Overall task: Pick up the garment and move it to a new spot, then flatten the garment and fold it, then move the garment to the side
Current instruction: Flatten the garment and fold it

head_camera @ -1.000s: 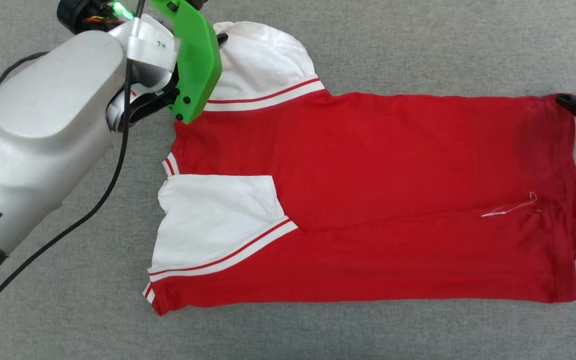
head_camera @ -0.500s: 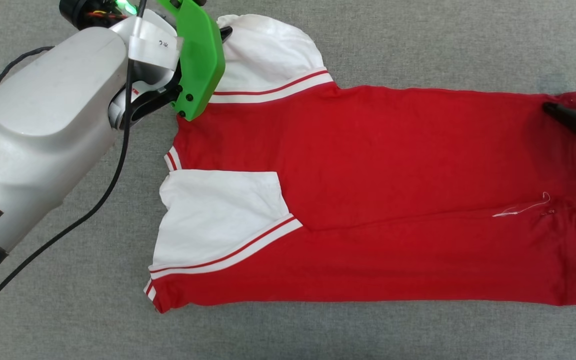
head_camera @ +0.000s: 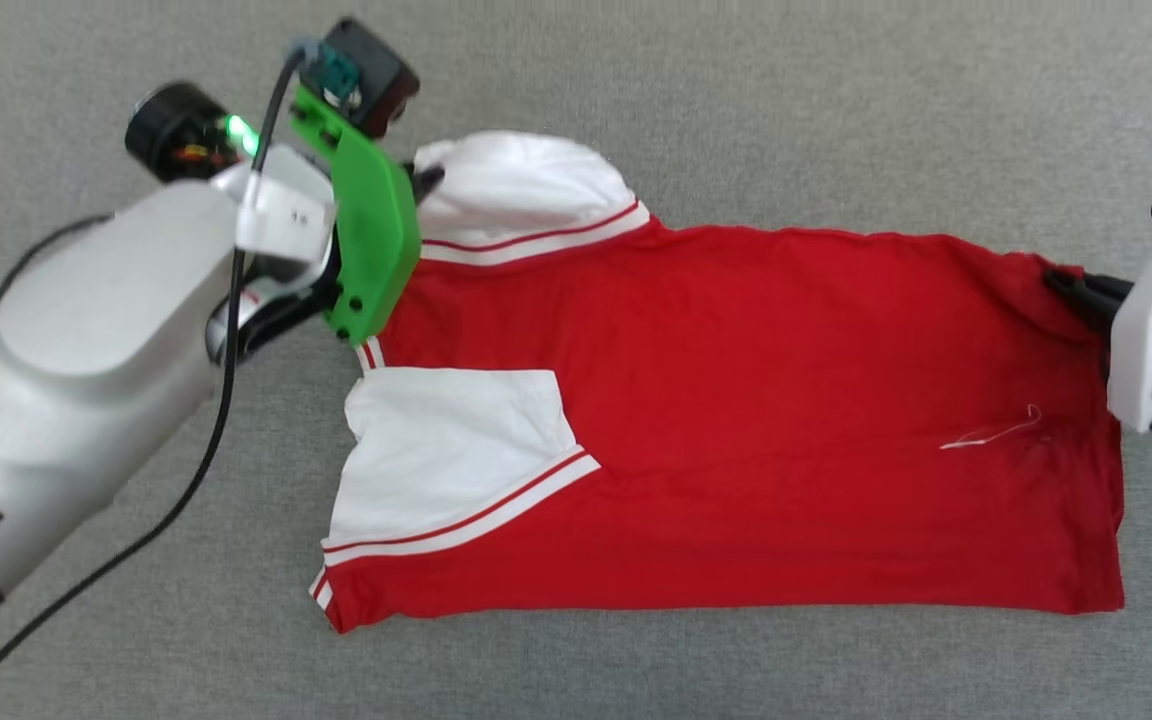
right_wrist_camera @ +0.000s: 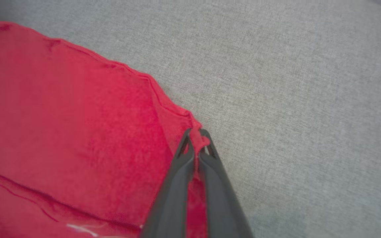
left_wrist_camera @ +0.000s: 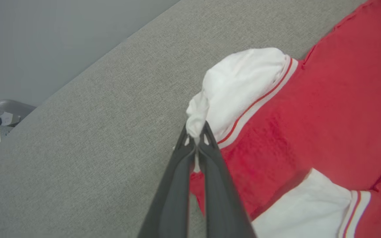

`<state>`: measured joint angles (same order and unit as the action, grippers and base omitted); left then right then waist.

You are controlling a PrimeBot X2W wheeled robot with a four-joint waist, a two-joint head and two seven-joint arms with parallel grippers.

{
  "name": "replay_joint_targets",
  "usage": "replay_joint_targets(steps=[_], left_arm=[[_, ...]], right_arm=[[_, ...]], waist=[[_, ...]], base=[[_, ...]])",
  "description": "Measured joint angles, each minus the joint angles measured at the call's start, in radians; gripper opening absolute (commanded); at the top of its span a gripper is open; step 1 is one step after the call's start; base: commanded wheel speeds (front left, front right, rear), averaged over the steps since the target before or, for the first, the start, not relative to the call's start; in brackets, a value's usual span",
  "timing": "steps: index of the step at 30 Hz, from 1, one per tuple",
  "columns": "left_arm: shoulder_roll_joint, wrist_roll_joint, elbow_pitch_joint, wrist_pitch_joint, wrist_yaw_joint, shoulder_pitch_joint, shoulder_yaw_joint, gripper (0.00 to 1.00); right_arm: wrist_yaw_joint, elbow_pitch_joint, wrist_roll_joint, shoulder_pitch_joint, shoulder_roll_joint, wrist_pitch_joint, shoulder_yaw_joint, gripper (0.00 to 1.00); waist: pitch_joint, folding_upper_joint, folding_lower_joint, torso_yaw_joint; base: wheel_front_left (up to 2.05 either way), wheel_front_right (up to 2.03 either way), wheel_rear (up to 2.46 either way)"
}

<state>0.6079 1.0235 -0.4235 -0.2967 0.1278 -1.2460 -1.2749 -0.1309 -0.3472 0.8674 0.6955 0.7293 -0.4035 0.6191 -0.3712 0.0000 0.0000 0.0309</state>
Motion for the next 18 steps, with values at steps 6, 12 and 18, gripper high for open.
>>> replay_joint_targets(steps=[6,12,18], left_arm=[[0.057,0.004,0.084,0.03,-0.025,0.116,-0.003,0.0],[0.108,0.015,0.178,0.044,-0.072,0.226,-0.004,0.0],[0.156,0.031,0.243,0.053,-0.121,0.35,-0.004,0.0]], right_arm=[[0.0,0.04,0.026,-0.105,0.047,0.095,0.006,0.0],[0.0,0.078,0.04,-0.221,0.067,0.162,-0.017,0.0],[0.0,0.127,0.044,-0.354,0.068,0.204,-0.053,0.0]], waist=[[0.073,0.0,-0.0001,0.002],[0.129,0.0,-0.0001,0.012],[0.168,0.0,-0.0001,0.021]], base=[[0.0,0.0,0.0],[0.0,0.0,0.0],[0.0,0.0,0.0]])
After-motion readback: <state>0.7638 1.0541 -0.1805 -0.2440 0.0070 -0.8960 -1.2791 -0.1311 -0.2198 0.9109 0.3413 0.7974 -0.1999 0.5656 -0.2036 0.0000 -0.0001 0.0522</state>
